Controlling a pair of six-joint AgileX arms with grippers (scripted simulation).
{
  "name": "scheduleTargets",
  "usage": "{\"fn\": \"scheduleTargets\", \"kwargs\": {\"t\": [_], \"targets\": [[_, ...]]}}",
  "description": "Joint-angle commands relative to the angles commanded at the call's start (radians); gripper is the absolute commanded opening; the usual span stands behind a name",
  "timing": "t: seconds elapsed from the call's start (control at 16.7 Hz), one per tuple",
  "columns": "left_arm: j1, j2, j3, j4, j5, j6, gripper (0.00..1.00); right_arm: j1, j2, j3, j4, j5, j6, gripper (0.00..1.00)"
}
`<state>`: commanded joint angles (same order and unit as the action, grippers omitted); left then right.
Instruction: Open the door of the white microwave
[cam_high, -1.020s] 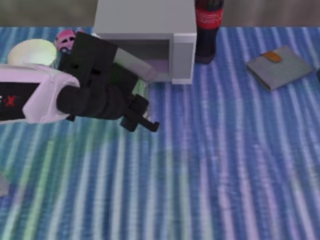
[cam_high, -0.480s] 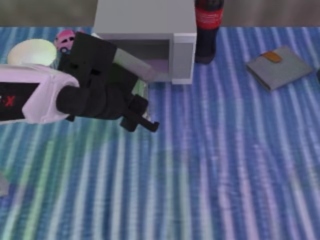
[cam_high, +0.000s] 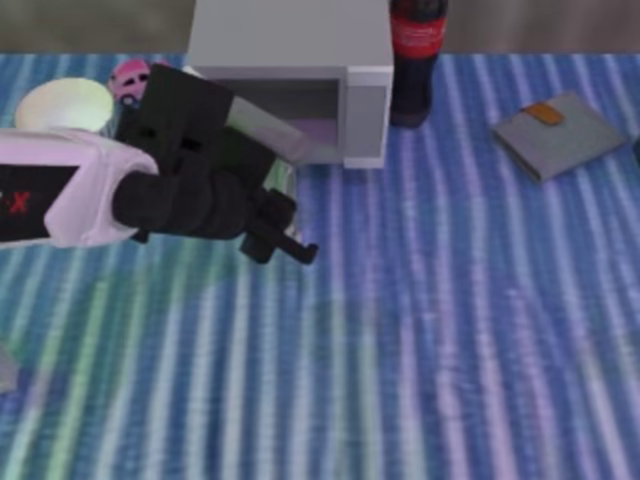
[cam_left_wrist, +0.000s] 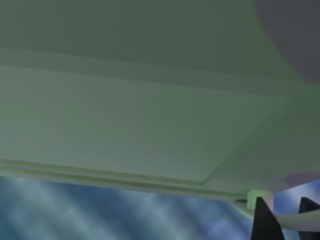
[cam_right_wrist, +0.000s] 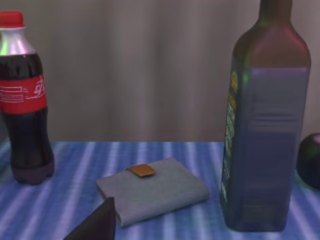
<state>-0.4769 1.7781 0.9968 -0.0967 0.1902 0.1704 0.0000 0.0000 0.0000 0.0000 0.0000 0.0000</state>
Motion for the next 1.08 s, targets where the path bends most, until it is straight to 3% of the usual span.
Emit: {"fn": "scheduleTargets", "kwargs": {"t": [0.54, 1.08], "targets": [[0.045, -0.020, -0.021, -0.016, 0.059, 0.088, 0.00, 0.000, 0.000, 0.000, 0.000, 0.000, 0.000, 1.00], [0.045, -0.020, -0.022, -0.017, 0.059, 0.089, 0.00, 0.000, 0.000, 0.000, 0.000, 0.000, 0.000, 1.00]]}}
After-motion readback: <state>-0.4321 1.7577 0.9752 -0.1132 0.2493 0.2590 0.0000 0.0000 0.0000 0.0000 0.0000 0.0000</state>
